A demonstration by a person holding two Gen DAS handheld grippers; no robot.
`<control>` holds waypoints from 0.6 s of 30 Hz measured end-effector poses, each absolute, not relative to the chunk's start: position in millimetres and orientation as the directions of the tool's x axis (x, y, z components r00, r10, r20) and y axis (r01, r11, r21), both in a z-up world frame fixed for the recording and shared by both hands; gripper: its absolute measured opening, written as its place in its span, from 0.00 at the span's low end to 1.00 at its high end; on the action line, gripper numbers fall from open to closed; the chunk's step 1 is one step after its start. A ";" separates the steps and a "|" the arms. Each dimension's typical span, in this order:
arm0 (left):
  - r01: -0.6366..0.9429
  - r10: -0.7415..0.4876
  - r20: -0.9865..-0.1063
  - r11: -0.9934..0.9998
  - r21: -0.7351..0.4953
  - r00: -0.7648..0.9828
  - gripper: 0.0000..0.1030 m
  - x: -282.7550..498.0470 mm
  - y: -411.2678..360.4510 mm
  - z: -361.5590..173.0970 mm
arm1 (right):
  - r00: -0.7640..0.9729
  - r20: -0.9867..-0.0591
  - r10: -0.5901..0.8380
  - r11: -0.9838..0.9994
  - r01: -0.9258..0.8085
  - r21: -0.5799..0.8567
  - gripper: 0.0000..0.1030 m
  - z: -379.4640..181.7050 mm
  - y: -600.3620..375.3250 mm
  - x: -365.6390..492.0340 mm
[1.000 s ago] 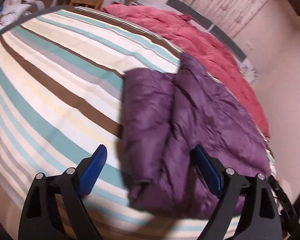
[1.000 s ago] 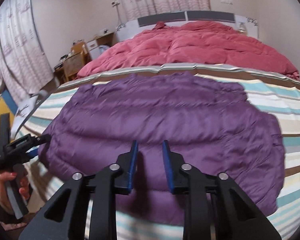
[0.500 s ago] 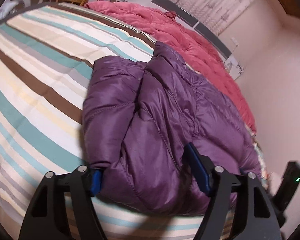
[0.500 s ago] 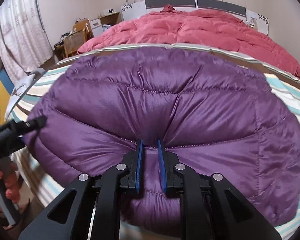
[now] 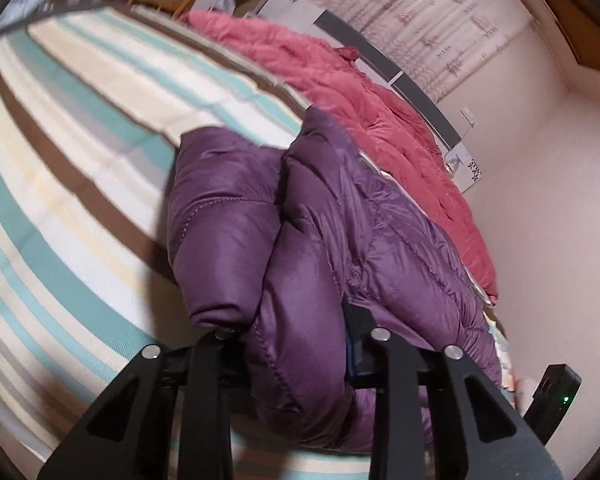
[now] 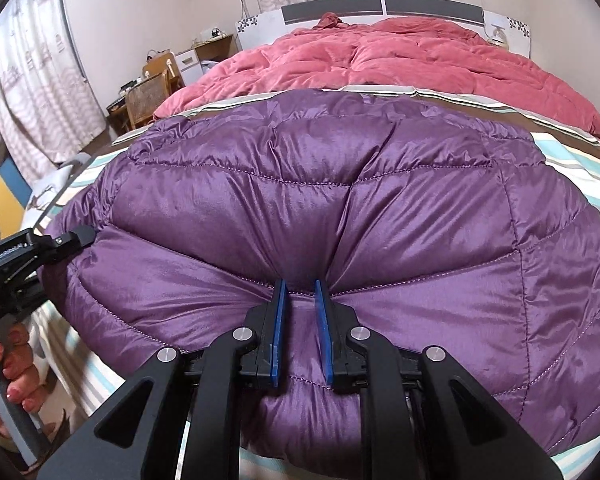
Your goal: Fold large clothes
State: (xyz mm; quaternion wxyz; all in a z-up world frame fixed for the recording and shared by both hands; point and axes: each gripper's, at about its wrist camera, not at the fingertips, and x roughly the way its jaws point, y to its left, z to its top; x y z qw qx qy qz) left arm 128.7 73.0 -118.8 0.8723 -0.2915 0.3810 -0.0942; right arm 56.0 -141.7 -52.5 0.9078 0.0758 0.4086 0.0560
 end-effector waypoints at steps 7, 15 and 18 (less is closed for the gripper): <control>-0.022 -0.332 -0.593 0.860 -0.509 0.733 0.18 121.9 62.1 -90.0 | 0.672 -0.723 0.161 0.981 -0.030 0.191 0.15 -52.4 -143.9 51.2; 0.090 -0.327 -0.524 0.900 -0.426 0.786 0.17 101.4 42.5 -46.2 | 0.679 -0.716 0.165 0.979 -0.024 0.203 0.15 -52.9 -145.2 48.9; 0.140 -0.333 -0.496 0.912 -0.385 0.802 0.17 95.1 30.8 -29.8 | 0.680 -0.715 0.164 0.978 -0.018 0.208 0.15 -52.6 -146.0 49.0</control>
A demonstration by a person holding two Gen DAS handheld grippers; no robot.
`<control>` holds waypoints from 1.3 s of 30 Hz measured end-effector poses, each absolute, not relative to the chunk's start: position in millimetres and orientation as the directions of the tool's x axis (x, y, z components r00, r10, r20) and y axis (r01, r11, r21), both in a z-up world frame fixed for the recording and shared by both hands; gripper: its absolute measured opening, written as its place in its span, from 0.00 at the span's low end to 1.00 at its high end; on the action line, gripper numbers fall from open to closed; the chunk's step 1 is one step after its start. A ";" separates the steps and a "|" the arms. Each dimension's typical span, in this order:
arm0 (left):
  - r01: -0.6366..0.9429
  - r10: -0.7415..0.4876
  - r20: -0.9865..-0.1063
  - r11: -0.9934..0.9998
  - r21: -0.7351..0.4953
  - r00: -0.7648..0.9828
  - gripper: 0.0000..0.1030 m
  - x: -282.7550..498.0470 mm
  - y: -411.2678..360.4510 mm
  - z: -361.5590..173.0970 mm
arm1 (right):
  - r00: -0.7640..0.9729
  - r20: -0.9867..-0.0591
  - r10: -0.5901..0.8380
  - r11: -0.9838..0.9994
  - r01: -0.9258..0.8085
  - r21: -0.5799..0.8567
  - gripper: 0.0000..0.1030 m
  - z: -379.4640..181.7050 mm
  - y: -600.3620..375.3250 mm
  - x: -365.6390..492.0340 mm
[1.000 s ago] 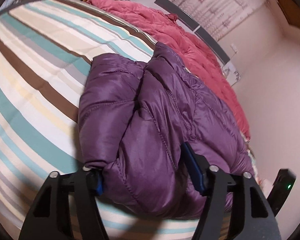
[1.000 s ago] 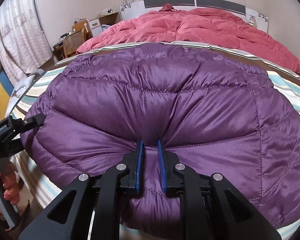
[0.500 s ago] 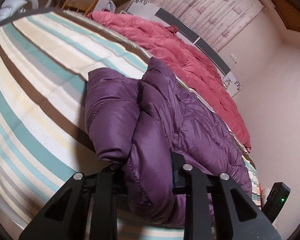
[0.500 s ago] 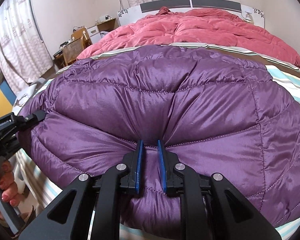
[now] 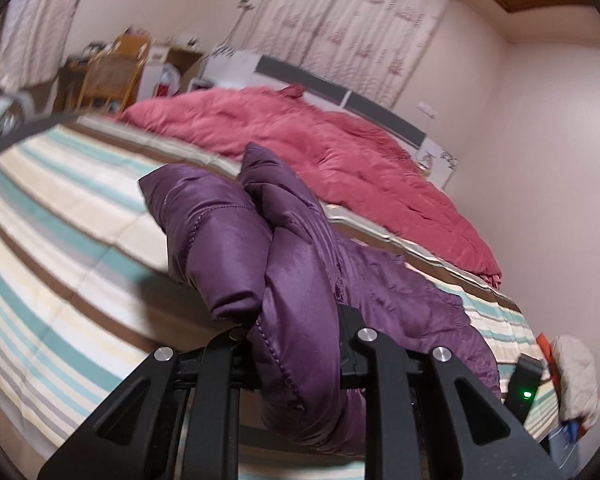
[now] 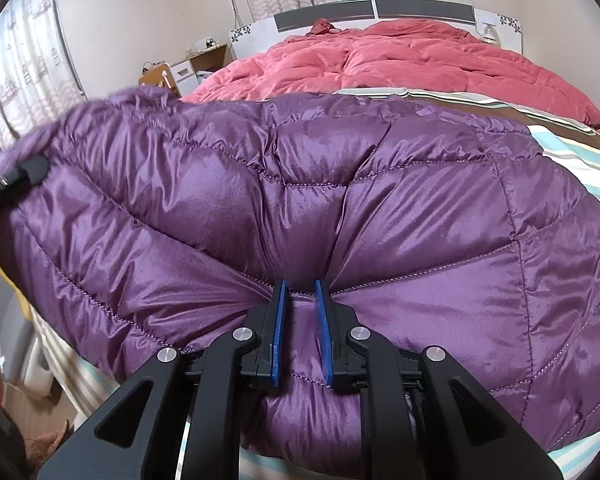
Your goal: Fold large clothes
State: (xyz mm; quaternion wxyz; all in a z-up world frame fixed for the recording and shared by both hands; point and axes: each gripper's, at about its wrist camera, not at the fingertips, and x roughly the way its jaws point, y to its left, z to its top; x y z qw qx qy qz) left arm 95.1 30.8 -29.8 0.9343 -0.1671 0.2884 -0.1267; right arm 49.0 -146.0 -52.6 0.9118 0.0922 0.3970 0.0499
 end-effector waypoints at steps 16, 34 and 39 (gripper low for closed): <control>0.311 -0.368 -0.449 0.929 -0.198 0.814 0.17 72.6 -26.3 10.6 | 0.718 -0.664 0.209 0.938 0.044 0.343 0.15 -30.1 -182.9 36.6; 0.466 -0.384 -0.471 0.882 0.065 0.794 0.19 58.4 -109.8 29.7 | 0.737 -0.654 -0.171 0.880 0.413 0.236 0.15 -9.5 -337.3 -22.0; 0.516 -0.397 -0.492 0.846 0.130 0.775 0.19 51.0 -142.1 27.1 | 0.725 -0.659 -0.200 0.842 0.470 0.263 0.15 -13.9 -361.7 -35.3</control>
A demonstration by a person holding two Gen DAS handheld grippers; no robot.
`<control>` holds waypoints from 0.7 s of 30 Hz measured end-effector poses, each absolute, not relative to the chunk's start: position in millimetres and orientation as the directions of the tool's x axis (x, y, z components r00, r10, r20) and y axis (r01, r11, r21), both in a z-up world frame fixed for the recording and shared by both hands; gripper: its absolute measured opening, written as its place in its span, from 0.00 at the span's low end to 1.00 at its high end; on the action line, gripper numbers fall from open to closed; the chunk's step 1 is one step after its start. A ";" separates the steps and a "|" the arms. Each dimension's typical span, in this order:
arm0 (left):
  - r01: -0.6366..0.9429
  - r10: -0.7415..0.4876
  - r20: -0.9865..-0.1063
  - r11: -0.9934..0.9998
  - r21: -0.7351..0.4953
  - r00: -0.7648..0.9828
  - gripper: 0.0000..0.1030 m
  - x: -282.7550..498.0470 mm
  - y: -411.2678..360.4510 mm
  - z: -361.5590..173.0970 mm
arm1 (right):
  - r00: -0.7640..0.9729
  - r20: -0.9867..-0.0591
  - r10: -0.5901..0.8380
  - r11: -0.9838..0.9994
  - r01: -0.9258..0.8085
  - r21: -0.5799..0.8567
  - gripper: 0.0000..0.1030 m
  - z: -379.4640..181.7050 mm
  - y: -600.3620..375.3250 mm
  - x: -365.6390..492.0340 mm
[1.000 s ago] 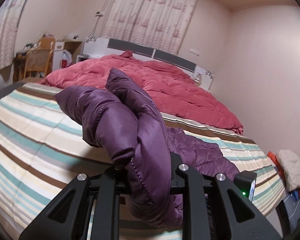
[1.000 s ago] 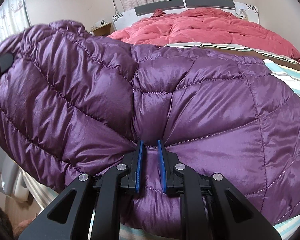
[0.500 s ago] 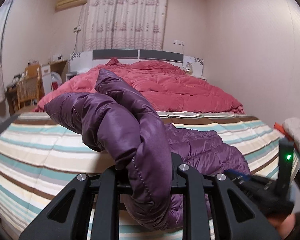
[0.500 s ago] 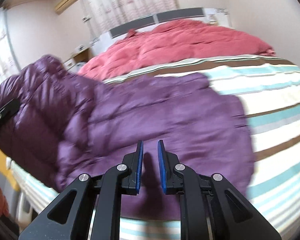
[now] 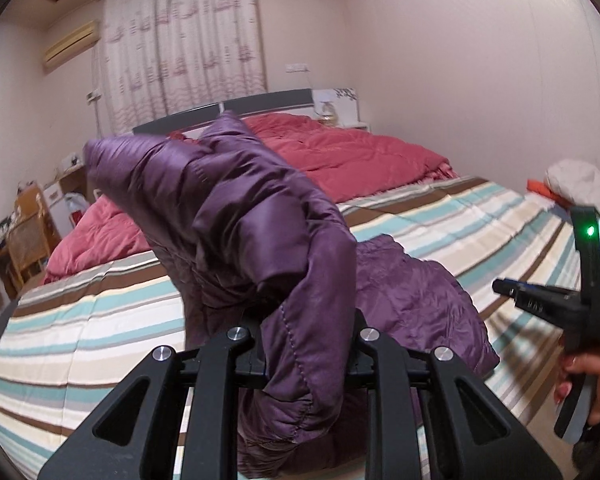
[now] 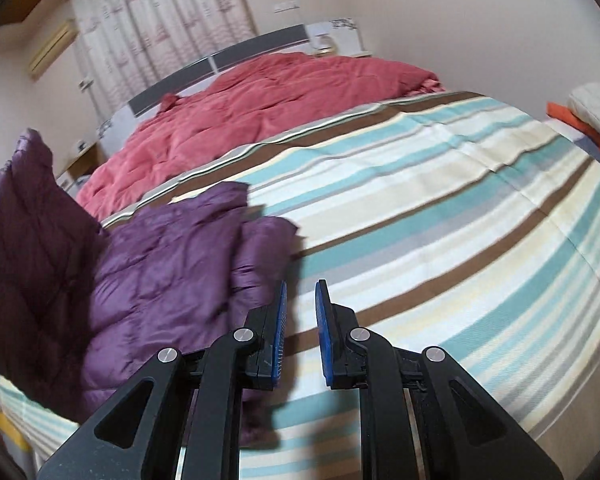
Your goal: Fold large clothes
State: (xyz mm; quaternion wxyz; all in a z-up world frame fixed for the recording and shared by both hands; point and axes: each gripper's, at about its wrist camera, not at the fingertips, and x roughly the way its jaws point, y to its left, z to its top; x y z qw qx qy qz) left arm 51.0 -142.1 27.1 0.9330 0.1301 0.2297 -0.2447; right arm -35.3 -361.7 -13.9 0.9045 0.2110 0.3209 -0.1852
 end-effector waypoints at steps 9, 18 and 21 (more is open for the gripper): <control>0.605 -0.418 -0.547 0.766 0.216 0.725 0.19 40.6 -192.7 6.7 | 0.711 -0.672 -0.208 0.805 0.515 0.295 0.15 -26.0 -383.8 -43.7; 0.680 -0.438 -0.611 0.694 0.236 0.660 0.18 25.1 -232.7 -16.1 | 0.712 -0.671 -0.208 0.784 0.531 0.321 0.15 -28.4 -392.0 -53.0; 0.702 -0.449 -0.627 0.673 0.231 0.637 0.18 18.1 -240.8 -22.2 | 0.709 -0.675 -0.207 0.778 0.537 0.325 0.15 -31.1 -395.0 -54.4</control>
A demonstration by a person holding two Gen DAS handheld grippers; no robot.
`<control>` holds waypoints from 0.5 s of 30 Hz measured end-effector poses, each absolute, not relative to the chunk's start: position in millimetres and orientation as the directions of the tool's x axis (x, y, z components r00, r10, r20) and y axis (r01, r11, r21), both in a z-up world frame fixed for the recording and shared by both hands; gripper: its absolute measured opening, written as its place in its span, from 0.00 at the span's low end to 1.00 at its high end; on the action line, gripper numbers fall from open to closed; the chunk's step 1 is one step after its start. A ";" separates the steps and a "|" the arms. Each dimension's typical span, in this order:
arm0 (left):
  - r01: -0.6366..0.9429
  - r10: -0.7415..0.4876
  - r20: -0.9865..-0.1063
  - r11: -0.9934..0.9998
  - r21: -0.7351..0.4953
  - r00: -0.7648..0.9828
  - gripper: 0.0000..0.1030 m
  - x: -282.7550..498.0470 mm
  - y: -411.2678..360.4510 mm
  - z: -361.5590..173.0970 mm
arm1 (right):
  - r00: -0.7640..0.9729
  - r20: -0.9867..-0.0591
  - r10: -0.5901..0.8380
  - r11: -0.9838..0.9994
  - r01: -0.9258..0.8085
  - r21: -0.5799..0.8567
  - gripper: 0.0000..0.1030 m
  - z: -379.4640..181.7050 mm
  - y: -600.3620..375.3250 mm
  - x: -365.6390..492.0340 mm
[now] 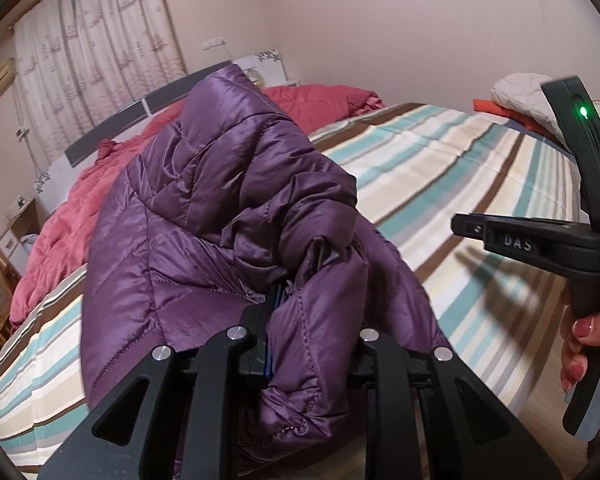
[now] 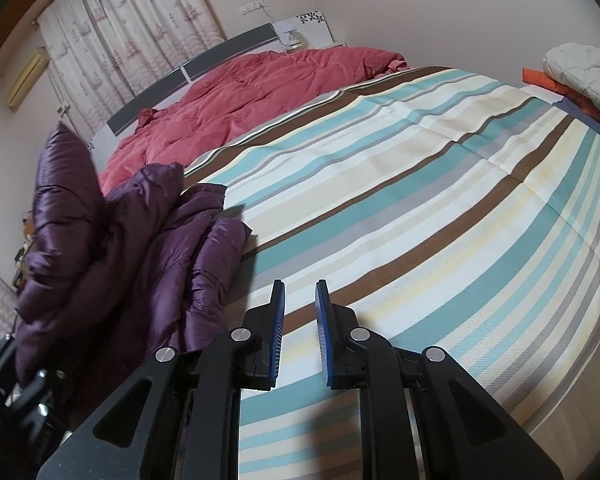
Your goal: Fold large clothes
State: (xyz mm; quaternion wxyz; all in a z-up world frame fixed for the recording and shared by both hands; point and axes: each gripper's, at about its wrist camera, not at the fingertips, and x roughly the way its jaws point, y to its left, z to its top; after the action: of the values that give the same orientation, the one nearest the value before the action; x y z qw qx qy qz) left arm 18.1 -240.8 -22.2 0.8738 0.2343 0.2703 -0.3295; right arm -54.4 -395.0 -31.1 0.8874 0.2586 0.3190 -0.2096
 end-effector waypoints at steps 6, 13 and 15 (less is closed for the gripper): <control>0.732 -0.442 -0.668 0.641 0.231 0.598 0.18 11.8 -249.2 -39.5 | 0.703 -0.680 -0.207 0.760 0.553 0.340 0.15 -35.2 -401.8 -60.6; 0.748 -0.459 -0.664 0.620 0.235 0.590 0.20 9.7 -245.7 -47.9 | 0.699 -0.689 -0.191 0.754 0.554 0.353 0.15 -39.4 -403.5 -63.0; 0.756 -0.480 -0.658 0.618 0.216 0.580 0.30 8.9 -240.3 -40.3 | 0.704 -0.686 -0.183 0.757 0.546 0.359 0.15 -38.3 -402.2 -63.0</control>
State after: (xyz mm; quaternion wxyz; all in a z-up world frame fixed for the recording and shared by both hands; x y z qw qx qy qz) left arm 8.9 -240.3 -40.3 0.8544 0.2453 0.2810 -0.3618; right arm -63.0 -402.2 -38.3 0.8794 0.2806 0.3240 -0.2072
